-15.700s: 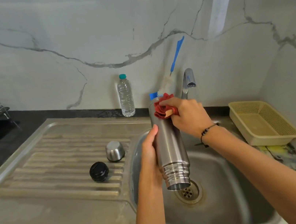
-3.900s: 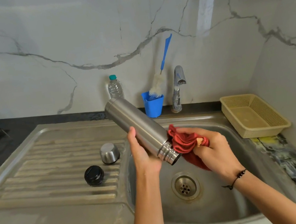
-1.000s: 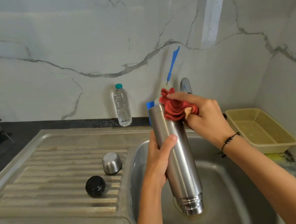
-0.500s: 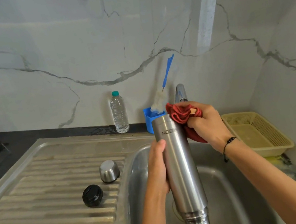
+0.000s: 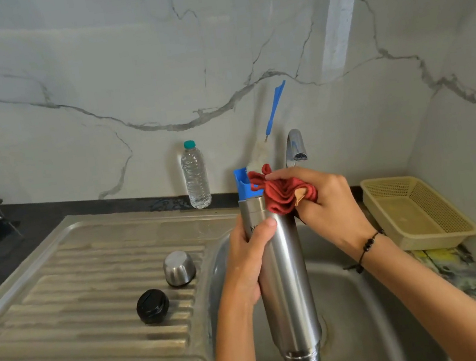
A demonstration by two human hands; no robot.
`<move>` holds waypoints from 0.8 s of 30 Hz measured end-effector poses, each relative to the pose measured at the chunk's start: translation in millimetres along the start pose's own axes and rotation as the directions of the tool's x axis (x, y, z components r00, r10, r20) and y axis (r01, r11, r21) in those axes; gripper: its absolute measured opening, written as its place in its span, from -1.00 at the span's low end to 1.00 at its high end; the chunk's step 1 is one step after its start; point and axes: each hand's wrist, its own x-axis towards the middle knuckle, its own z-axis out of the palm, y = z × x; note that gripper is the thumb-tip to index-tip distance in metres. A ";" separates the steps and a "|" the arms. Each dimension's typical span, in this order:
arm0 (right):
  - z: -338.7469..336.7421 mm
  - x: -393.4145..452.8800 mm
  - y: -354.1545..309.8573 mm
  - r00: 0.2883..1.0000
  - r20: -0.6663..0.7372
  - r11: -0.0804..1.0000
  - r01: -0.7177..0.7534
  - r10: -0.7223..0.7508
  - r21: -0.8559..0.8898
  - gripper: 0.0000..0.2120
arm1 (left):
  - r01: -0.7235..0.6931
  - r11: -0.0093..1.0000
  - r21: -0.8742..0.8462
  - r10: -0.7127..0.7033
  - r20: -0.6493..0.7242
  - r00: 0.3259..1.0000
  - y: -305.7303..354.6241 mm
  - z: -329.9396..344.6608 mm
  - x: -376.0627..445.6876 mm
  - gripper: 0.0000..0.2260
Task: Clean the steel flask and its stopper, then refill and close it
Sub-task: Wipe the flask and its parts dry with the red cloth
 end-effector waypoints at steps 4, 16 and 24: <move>-4.6 7.0 6.3 0.985 0.100 0.971 -0.158 0.142 0.177 -0.55 | 0.064 0.998 -0.012 -0.065 -0.032 0.997 -4.8 6.9 -1.6 -0.40; -29.6 24.5 -0.4 0.997 0.069 0.994 -0.039 0.032 0.099 -0.49 | -0.060 0.922 0.382 0.077 -0.031 0.997 -7.7 14.3 -2.1 -0.38; -3.9 -0.5 -17.1 0.840 0.467 0.870 0.426 -0.278 -0.249 -0.43 | -0.166 0.893 0.418 0.240 -0.131 0.962 -10.0 20.7 -4.2 -0.61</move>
